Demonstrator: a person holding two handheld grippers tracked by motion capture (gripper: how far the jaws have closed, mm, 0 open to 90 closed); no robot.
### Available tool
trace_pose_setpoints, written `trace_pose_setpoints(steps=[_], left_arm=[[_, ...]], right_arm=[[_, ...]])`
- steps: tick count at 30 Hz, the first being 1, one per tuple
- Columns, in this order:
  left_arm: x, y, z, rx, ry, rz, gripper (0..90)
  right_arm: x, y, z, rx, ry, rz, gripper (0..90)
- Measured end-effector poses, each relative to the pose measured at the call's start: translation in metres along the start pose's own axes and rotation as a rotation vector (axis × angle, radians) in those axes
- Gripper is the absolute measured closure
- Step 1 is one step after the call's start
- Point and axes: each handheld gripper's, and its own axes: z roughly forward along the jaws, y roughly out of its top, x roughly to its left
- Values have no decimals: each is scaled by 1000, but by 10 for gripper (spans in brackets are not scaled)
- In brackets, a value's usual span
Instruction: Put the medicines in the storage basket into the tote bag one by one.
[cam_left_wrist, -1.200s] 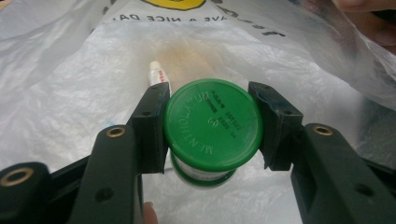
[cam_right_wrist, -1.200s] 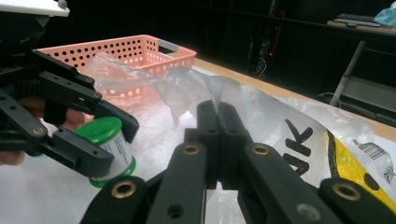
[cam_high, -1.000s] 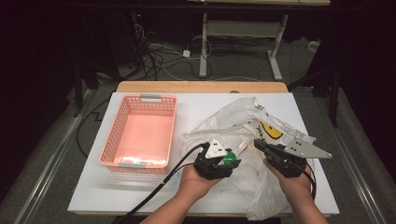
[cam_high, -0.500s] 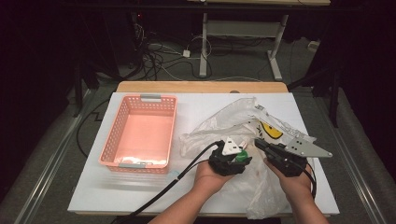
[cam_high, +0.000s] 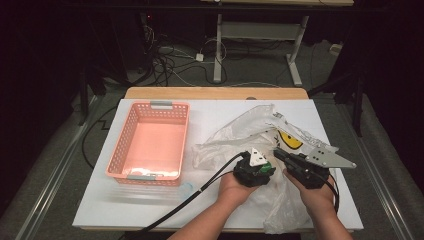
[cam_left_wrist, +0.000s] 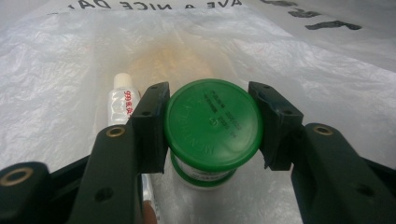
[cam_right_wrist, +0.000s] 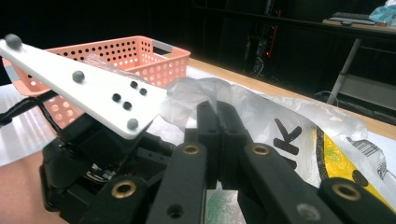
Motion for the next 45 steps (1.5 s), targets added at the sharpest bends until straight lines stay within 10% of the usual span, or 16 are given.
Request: trace_pose_setpoints(steps=[12,36,45], left_arm=[[0,1,-3,8,-40,-49,378],[-2,-28,-62,40,-132,-33,10],[-2,-38,-95,10,-142,-39,0]], right_arm=[[-1,-2,0,4,-1,4,900],[1,-4,0,21,-4,1,900],[1,-4,-2,22,-8,4,900]])
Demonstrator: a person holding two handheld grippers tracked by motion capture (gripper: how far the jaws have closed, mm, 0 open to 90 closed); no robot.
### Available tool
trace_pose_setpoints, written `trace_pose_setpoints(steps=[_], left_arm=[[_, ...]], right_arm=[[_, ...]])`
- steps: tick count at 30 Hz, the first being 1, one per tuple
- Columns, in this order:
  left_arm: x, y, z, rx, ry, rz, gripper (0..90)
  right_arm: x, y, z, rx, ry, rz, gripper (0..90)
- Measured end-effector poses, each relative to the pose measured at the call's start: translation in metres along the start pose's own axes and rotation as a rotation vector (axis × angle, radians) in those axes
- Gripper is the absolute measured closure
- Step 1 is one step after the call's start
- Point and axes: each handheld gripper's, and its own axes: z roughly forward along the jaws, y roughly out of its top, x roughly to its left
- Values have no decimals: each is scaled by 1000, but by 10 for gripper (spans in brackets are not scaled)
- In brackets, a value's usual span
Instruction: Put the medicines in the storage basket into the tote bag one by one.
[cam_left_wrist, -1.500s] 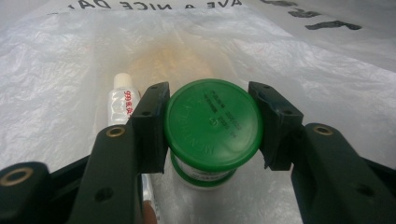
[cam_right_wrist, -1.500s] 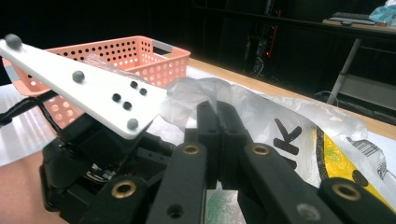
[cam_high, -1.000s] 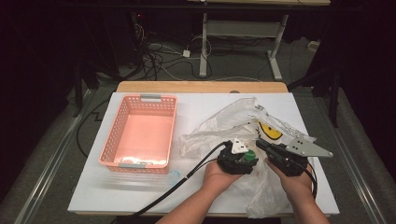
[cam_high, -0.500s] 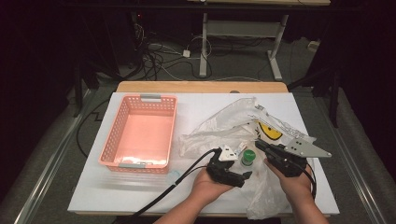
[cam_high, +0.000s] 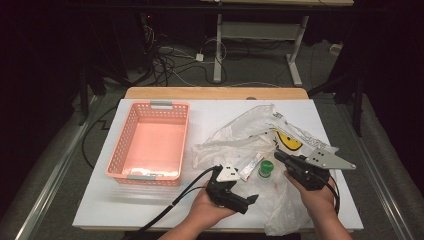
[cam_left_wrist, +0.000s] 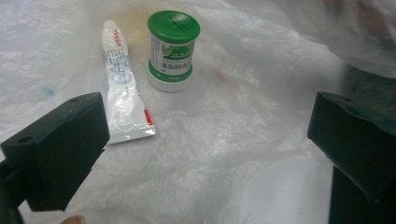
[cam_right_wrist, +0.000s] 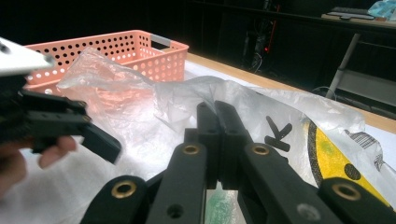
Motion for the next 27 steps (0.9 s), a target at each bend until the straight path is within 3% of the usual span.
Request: trace_pose_setpoints(steps=[6,12,19,27], left_arm=[[3,-3,-26,-8,2,-6,0],[4,-8,-55,-22,30,18,0],[11,-14,-82,-37,49,-5,0],[23,-17,-102,-63,102,-32,0]], right_arm=[[1,0,1,0,-1,-3,900],[0,-1,0,0,-6,-3,900],[1,0,2,5,-4,-2,900],[1,0,0,1,-8,-3,900]])
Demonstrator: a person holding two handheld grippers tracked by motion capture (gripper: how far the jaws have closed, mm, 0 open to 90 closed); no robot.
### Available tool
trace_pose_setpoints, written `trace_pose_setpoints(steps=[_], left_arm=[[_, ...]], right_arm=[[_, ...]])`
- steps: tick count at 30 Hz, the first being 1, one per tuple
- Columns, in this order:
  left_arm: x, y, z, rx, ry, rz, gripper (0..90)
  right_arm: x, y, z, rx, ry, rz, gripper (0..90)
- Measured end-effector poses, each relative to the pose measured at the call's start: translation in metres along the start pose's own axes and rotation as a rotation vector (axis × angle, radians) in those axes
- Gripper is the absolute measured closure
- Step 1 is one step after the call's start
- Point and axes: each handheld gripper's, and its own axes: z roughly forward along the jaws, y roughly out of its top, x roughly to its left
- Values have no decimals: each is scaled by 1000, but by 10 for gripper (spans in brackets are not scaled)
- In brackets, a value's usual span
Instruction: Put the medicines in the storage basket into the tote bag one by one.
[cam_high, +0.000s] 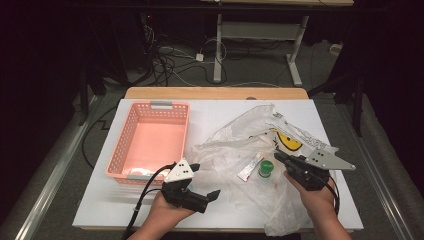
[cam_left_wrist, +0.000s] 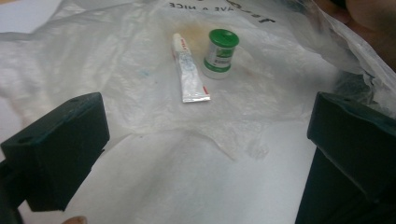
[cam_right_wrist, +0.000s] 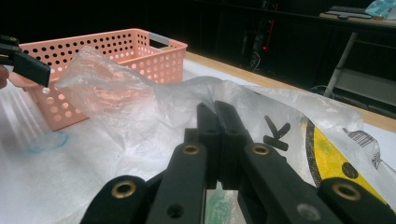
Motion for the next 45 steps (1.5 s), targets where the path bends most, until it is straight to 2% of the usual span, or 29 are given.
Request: trace_pose_setpoints(steps=[6,14,19,26,29,38,41,45], left_arm=[[12,-1,-14,-11,57,4,0],[36,-5,-35,-28,147,-41,0],[52,-8,-46,-40,182,-80,0],[68,-12,-56,-28,249,-106,0],[75,-14,-61,-21,293,-122,0],[94,-22,-76,-11,362,-167,0],[101,-24,-85,-24,391,-192,0],[108,-29,-93,-20,407,-212,0]], right_arm=[[-1,0,-2,-5,-1,0,900],[0,1,-2,-5,1,-4,900],[-1,1,-3,-6,-1,-1,900],[-1,0,-2,-3,-1,-6,900],[-1,0,-3,-4,-3,-4,900],[-2,-1,-4,-1,-3,-2,900],[-2,-1,-4,0,-3,-4,900],[-2,-1,-4,1,-4,-5,900]])
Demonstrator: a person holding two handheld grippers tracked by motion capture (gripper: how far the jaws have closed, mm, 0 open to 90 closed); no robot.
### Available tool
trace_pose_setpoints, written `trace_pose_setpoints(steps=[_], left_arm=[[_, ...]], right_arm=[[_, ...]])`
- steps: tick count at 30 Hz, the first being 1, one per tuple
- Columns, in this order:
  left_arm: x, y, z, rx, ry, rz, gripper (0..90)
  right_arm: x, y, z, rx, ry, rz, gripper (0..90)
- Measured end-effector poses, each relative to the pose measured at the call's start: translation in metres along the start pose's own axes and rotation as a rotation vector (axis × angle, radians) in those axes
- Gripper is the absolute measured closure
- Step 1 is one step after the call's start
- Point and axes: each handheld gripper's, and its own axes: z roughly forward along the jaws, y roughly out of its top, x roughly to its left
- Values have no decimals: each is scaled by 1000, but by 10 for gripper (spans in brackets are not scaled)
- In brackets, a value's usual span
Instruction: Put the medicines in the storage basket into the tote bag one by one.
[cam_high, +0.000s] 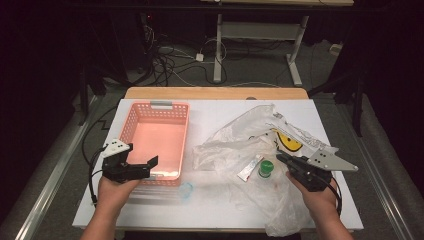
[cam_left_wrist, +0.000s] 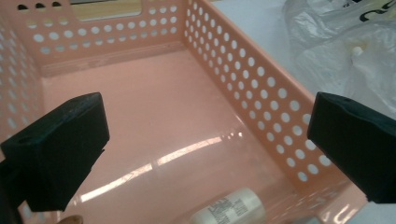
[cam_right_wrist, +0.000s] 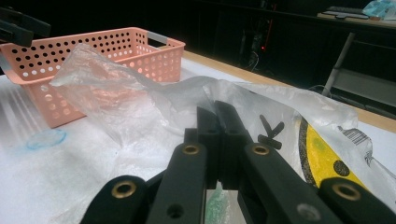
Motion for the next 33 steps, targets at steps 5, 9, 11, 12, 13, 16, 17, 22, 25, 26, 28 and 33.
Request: trace_pose_setpoints(steps=[5,9,11,12,13,16,17,22,25,26,28,33], left_arm=[[9,-2,-1,16,14,-16,0],[11,-3,-2,22,14,-22,0],[10,-3,-1,22,13,-21,0],[10,-3,-1,24,12,-20,0],[10,-2,-1,26,11,-20,0],[9,-1,-1,31,1,-22,0],[8,-1,-2,34,2,-22,0],[1,3,0,48,19,-20,128],[-3,8,1,44,7,-26,213],[-4,9,1,50,8,-19,253],[-6,11,2,64,-5,-3,300],[-12,14,4,127,-7,-17,510]], right_arm=[[0,-1,0,2,0,-3,900],[0,-1,-1,4,-2,-1,900],[0,-1,-1,4,-2,0,900],[0,-1,-1,4,-2,-1,900],[0,-1,-1,4,-2,0,900],[0,-1,-1,5,-1,0,900],[0,-1,-1,4,-2,-2,900],[0,-1,0,9,-3,0,900],[0,-2,1,16,2,-1,900],[0,-2,1,15,1,-3,900],[1,-2,1,11,0,-3,900],[0,-3,1,21,3,0,900]])
